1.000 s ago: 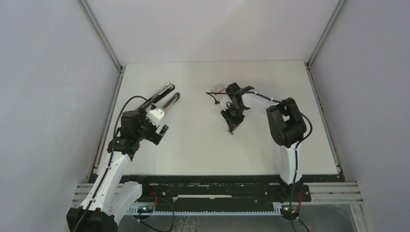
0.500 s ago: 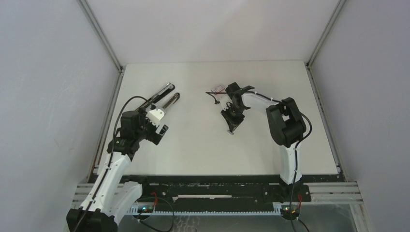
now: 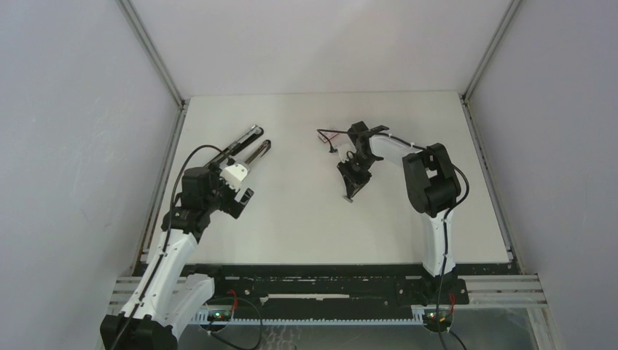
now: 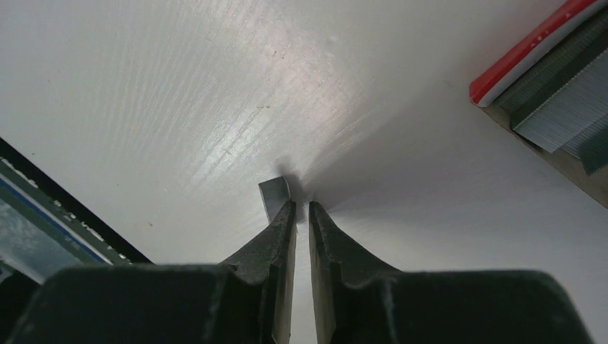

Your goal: Unload the staples from the stapler

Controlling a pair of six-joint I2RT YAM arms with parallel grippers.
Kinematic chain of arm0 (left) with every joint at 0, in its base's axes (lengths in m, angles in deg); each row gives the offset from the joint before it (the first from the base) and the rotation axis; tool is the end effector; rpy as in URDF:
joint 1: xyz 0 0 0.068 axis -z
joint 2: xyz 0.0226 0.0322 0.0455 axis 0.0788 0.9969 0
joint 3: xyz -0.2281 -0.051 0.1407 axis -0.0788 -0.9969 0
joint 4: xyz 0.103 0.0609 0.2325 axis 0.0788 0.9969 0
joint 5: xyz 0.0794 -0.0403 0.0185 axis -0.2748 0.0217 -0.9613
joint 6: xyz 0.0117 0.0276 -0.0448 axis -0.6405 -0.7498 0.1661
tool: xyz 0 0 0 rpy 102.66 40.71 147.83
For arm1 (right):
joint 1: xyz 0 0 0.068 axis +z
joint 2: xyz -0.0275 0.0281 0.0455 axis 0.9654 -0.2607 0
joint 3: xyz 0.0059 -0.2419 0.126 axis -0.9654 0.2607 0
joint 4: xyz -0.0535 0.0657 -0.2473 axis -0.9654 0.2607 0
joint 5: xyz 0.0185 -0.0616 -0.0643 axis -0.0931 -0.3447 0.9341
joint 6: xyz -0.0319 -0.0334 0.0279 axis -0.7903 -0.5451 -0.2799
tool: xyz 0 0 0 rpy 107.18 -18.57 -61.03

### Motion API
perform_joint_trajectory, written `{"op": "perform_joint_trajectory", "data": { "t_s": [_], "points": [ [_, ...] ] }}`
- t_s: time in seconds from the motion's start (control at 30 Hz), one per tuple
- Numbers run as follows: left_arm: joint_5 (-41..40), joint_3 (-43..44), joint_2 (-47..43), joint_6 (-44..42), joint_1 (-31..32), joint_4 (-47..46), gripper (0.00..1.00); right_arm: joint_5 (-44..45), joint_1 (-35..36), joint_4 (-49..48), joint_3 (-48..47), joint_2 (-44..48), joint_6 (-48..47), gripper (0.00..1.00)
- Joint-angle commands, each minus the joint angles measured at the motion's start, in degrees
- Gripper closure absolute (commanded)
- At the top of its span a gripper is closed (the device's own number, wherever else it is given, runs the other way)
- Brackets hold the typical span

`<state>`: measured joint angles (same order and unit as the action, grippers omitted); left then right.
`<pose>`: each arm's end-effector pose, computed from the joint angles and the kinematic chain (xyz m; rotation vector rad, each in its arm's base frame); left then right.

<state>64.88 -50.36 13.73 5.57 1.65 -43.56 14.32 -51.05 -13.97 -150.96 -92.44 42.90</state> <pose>0.1740 -0.0262 0.2519 0.7917 2.0444 0.0048 0.3589 0.1744 0.1466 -1.0160 2.8741 0.6547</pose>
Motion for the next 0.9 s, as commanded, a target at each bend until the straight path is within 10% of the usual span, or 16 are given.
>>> {"op": "perform_joint_trajectory", "data": {
  "t_s": [0.0, 0.87],
  "points": [
    [0.2, -0.7, -1.0, -0.4, -0.3, -1.2, 0.00, 1.8, -1.5, 0.5, 2.0, -6.1, -0.5, 0.87],
    [-0.2, -0.6, -1.0, -0.4, -0.3, -1.2, 0.00, 4.1, -4.2, 1.5, 1.2, -6.9, 1.1, 0.91]
  ]
}}
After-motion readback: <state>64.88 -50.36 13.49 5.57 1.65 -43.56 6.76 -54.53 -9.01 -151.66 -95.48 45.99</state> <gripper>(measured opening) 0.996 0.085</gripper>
